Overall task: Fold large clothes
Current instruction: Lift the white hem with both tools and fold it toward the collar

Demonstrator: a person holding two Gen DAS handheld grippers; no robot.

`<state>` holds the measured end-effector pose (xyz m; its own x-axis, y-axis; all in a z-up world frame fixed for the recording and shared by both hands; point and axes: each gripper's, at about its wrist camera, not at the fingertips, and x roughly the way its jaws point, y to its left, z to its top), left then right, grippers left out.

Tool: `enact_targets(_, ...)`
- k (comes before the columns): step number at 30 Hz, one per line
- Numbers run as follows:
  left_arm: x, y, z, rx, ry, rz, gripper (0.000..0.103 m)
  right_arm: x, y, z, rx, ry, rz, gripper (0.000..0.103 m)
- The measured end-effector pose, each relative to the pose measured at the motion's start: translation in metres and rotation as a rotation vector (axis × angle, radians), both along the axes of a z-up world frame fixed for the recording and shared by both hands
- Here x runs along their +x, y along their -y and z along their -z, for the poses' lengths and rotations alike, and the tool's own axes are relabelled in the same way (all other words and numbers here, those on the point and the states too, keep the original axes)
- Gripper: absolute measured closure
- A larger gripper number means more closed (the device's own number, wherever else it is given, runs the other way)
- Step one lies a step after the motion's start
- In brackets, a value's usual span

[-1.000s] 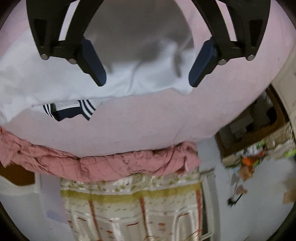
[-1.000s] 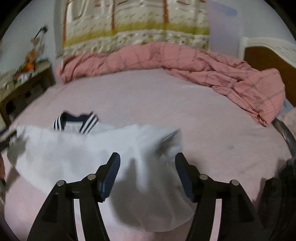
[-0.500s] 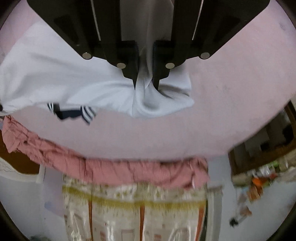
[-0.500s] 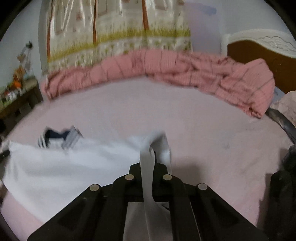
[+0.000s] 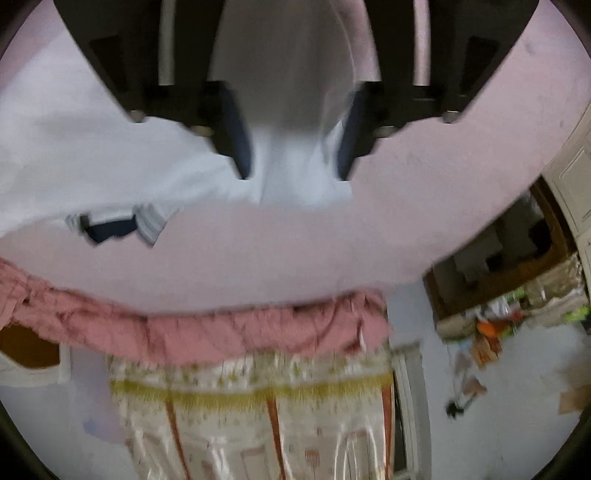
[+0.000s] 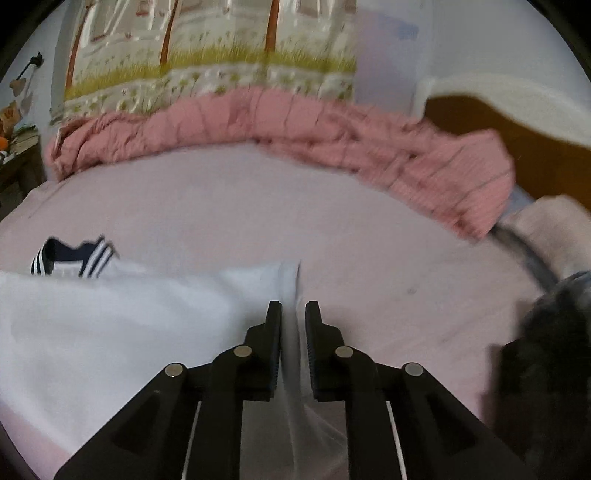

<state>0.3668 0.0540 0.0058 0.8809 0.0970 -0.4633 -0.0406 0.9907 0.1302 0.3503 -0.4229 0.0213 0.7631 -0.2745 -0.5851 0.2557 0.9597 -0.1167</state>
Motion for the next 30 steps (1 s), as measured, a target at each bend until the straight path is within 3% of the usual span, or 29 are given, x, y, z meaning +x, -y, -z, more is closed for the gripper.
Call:
enact_targets(2,-0.012,0.004,-0.015,-0.033,0.049,0.028,0.045,-0.013,-0.008,-0.017,-0.004,0.071,-0.004,0.078)
enact_targets(4,-0.02,0.012,-0.023,-0.068,0.061,0.082,0.038,-0.026,-0.019,-0.032,0.038,0.125,-0.051,0.057)
enact_targets(5,-0.023,0.018,-0.025,-0.081,0.052,0.114,0.032,-0.029,-0.023,-0.037,0.056,0.138,-0.079,0.055)
enact_targets(6,-0.025,0.025,-0.025,-0.088,0.026,0.136,0.031,-0.033,-0.03,-0.042,0.084,0.15,-0.122,0.054)
enact_targets(9,-0.021,0.043,-0.02,-0.141,-0.088,0.206,0.031,-0.034,-0.044,-0.042,0.209,0.124,-0.251,0.036)
enact_targets(11,-0.017,0.05,-0.013,-0.2,-0.17,0.245,0.032,-0.03,-0.055,-0.035,0.277,0.067,-0.309,0.035)
enact_targets(12,-0.015,0.054,-0.009,-0.223,-0.203,0.268,0.037,-0.027,-0.061,-0.03,0.287,0.038,-0.322,0.035)
enact_targets(15,-0.014,0.069,0.003,-0.236,-0.275,0.313,0.054,-0.018,-0.082,-0.016,0.25,-0.044,-0.328,0.035)
enact_targets(17,-0.016,0.078,0.009,-0.242,-0.3,0.338,0.06,-0.015,-0.097,-0.008,0.217,-0.095,-0.342,0.034)
enact_targets(19,-0.019,0.087,0.014,-0.255,-0.315,0.359,0.06,-0.014,-0.102,0.0,0.241,-0.128,-0.367,0.03)
enact_targets(21,-0.022,0.094,0.015,-0.247,-0.305,0.362,0.051,-0.011,-0.107,0.006,0.271,-0.145,-0.373,0.024)
enact_targets(22,-0.021,0.097,0.015,-0.231,-0.304,0.357,0.045,-0.011,-0.11,0.008,0.282,-0.147,-0.372,0.024)
enact_targets(23,-0.02,0.1,0.017,-0.213,-0.307,0.337,0.029,-0.012,-0.112,0.009,0.277,-0.147,-0.37,0.024)
enact_targets(24,-0.02,0.101,0.018,-0.203,-0.311,0.322,0.023,-0.014,-0.115,0.01,0.268,-0.139,-0.368,0.025)
enact_targets(26,-0.018,0.105,0.023,-0.182,-0.315,0.318,0.022,-0.019,-0.117,0.011,0.273,-0.117,-0.38,0.044)
enact_targets(28,-0.017,0.108,0.025,-0.176,-0.31,0.325,0.015,-0.018,-0.117,0.015,0.322,-0.143,-0.398,0.076)
enact_targets(30,-0.017,0.112,0.027,-0.169,-0.317,0.336,0.005,-0.017,-0.118,0.02,0.344,-0.147,-0.401,0.085)
